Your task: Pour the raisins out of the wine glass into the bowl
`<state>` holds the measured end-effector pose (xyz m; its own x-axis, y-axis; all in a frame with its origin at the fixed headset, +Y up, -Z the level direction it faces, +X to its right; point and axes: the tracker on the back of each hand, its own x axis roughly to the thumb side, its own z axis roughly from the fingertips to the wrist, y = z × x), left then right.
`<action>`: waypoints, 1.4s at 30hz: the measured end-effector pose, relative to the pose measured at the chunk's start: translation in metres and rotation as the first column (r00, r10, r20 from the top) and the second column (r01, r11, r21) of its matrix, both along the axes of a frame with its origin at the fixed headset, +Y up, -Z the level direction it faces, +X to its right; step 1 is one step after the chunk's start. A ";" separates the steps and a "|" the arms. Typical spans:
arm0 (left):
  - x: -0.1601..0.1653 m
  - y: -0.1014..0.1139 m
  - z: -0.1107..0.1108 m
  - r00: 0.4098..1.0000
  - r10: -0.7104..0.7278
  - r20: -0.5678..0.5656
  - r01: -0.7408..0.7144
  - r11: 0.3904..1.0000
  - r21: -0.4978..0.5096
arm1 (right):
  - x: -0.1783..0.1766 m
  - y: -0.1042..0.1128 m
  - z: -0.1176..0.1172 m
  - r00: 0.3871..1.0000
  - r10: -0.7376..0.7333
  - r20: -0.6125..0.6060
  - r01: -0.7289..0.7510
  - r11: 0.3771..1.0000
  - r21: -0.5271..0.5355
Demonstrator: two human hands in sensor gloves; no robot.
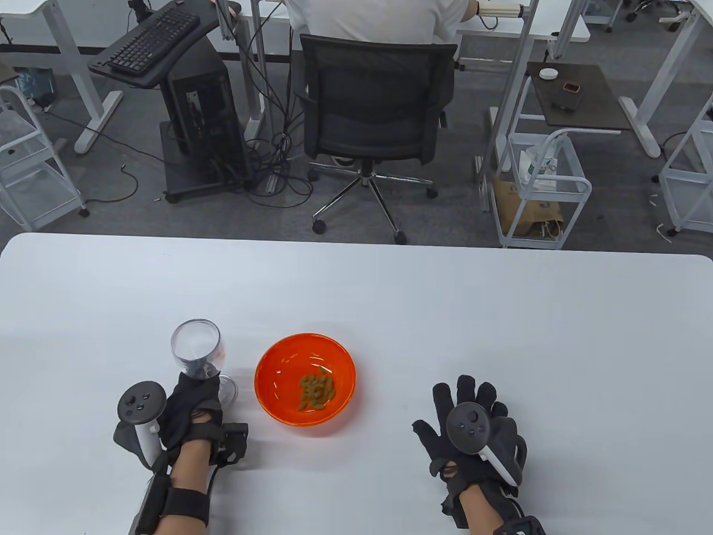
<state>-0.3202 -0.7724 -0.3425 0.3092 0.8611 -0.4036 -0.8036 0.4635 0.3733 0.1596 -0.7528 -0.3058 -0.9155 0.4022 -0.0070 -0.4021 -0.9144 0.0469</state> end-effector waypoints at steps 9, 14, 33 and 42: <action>0.023 0.009 0.010 0.978 -0.195 0.068 0.205 0.954 -0.217 | 0.000 0.000 0.000 1.000 -0.003 0.000 0.003 1.000 0.003; 0.052 0.022 0.012 0.909 -0.328 0.257 0.407 0.826 -0.390 | 0.000 0.000 0.000 1.000 0.000 -0.004 0.000 1.000 0.004; 0.116 0.057 0.024 0.786 -0.369 0.495 0.532 0.812 -0.239 | -0.006 -0.004 -0.002 0.998 0.056 -0.023 -0.057 0.998 -0.012; 0.168 0.080 0.045 0.591 -0.661 0.462 0.718 0.693 0.073 | 0.002 0.009 0.002 0.999 -0.019 -0.032 0.019 1.000 0.013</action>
<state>-0.1520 -0.6924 -0.2973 0.9493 0.2757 -0.1513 -0.2800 0.9600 -0.0075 0.1615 -0.7438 -0.3037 -0.9074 0.4193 0.0277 -0.4177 -0.9073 0.0483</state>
